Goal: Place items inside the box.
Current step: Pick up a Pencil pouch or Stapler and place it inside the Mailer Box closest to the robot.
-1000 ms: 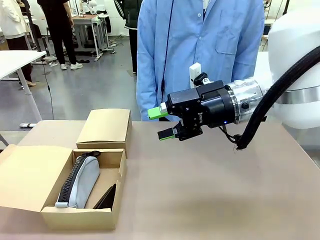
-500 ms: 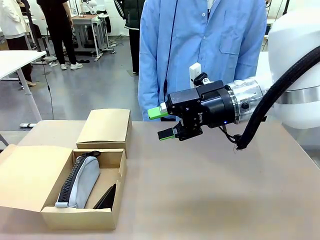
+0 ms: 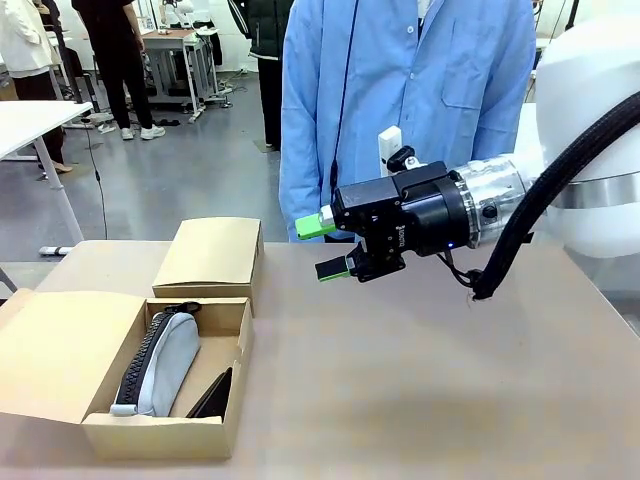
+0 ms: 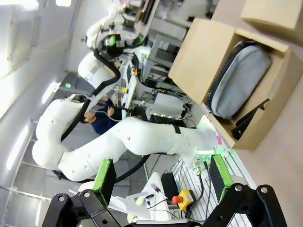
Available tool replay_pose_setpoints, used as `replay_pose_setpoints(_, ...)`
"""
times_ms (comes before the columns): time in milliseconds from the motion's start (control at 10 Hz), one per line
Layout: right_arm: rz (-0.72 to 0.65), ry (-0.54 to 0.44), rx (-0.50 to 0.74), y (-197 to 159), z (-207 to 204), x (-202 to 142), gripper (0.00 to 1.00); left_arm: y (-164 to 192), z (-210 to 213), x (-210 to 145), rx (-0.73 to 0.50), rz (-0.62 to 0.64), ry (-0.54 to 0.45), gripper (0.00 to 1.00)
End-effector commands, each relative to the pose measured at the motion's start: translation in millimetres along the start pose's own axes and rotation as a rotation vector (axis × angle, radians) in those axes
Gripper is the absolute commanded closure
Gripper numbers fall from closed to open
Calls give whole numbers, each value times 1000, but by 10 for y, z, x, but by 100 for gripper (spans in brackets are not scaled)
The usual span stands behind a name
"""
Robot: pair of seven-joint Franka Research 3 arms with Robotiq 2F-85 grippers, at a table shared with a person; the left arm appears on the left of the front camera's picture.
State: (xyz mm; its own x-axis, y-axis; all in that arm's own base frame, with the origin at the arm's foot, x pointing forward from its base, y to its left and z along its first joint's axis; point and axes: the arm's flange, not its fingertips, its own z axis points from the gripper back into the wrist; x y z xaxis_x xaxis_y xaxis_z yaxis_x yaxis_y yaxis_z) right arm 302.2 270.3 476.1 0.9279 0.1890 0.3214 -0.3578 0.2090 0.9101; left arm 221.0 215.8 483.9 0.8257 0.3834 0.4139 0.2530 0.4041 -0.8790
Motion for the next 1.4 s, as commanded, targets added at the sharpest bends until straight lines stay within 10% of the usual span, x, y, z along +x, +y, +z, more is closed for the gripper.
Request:
replay_pose_setpoints(0, -142, 37, -29, -347, 237, 760, 0, -23, 0, 8, -26, -18, -14, 0)
replay_pose_setpoints(300, -250, -69, 46, -974, 1192, 616, 0, -23, 0, 8, -26, -18, -14, 0)
replay_pose_setpoints(800, -116, -345, 129, -1477, 3142, -1106, 0, -23, 0, 8, -26, -18, -14, 0)
replay_pose_setpoints(1200, -185, -424, 62, -1750, 3093, -1372, 0, -23, 0, 8, -26, -18, -14, 0)
replay_pose_setpoints(1300, -169, -489, 155, -1725, 3716, -1449, 0, -23, 0, 8, -26, -18, -14, 0)
